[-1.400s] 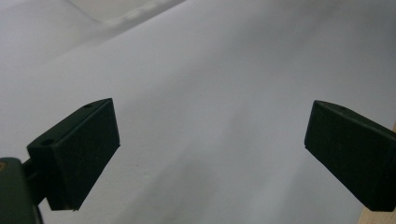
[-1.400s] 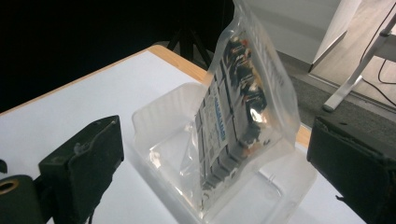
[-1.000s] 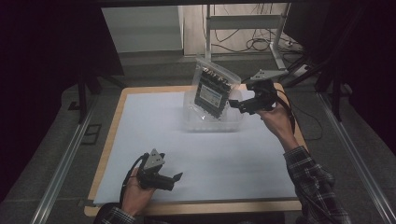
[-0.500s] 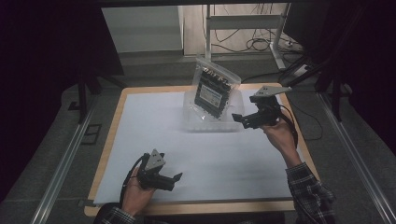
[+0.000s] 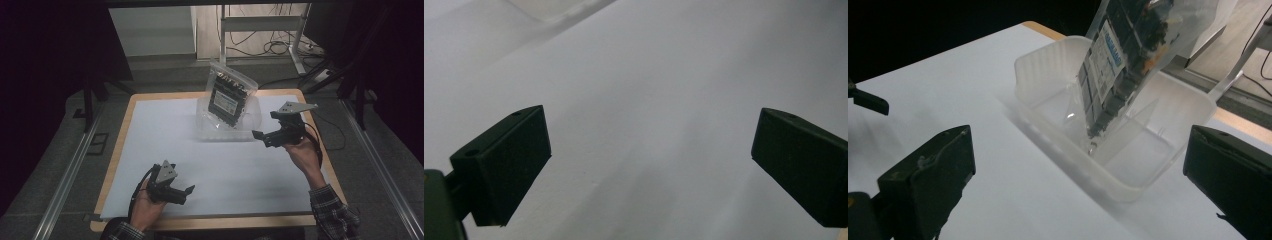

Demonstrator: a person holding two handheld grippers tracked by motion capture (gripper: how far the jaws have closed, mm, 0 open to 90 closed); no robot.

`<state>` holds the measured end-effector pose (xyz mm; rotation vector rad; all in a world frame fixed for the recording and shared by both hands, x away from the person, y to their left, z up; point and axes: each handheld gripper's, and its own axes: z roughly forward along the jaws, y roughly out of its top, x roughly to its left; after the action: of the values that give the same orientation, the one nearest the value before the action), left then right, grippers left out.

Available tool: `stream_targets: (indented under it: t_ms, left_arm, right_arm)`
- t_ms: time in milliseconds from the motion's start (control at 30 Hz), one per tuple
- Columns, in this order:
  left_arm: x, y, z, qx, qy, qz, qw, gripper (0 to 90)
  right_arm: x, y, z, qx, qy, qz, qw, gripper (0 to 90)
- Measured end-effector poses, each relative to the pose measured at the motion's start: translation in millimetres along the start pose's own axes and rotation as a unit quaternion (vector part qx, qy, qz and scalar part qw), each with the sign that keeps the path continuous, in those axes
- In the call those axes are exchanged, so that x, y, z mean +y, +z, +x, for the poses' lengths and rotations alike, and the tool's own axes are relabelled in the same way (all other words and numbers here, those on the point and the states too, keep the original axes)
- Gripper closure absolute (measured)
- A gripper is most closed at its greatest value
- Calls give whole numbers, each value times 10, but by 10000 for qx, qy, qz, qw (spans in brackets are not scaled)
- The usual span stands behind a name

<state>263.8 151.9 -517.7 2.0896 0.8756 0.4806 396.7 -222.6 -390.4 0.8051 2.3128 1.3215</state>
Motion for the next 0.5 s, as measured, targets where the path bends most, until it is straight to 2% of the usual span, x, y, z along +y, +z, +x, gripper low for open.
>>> stream_targets:
  t_ms: [233, 333, 400, 500]
  left_arm:
    - [-14, 17, -6, 74, 156, 94, 9998, 17]
    - [-12, 12, -8, 86, 167, 52, 9998, 15]
    - [-13, -1, 3, 56, 145, -6, 9999, 14]
    - [-13, -29, 20, -101, 73, -155, 9998, 7]
  right_arm:
    - [-129, -12, 43, 107, 161, 120, 9997, 3]
    - [-178, -26, 64, 109, 176, 152, 9997, 3]
    - [-211, -44, 84, 115, 193, 159, 9996, 5]
    - [-269, -62, 122, 139, 215, 146, 9996, 10]
